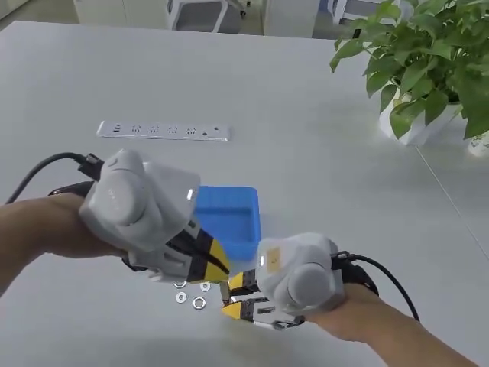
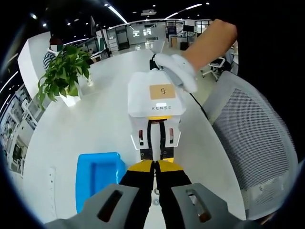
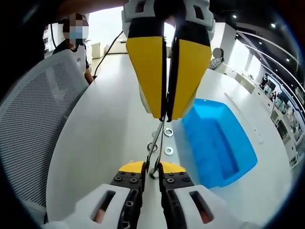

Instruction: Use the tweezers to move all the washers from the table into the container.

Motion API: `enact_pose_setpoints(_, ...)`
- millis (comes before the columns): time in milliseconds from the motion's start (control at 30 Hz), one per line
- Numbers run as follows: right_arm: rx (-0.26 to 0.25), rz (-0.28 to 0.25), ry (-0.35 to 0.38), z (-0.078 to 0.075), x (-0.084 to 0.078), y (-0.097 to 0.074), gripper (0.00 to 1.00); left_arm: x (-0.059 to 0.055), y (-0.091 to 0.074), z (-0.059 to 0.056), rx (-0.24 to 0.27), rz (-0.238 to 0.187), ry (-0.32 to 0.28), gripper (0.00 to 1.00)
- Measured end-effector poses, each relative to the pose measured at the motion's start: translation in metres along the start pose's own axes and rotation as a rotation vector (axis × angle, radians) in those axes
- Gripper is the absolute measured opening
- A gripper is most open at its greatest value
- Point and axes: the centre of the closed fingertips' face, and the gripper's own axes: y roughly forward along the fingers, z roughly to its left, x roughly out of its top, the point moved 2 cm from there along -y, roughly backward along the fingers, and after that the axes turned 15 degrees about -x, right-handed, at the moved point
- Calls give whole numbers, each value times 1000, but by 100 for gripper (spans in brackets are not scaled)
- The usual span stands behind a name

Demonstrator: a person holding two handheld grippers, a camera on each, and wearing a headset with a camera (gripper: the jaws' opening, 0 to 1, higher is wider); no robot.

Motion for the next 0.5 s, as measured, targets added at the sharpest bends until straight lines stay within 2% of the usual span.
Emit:
enact_pose_setpoints(267,1,8,10,0,-1,-3,16,2,2,3,-2,-9,-4,5)
enact_pose_setpoints(500,-7,-4,77,-4,8,-6,14,4,3,4,-8,-18,-12,5)
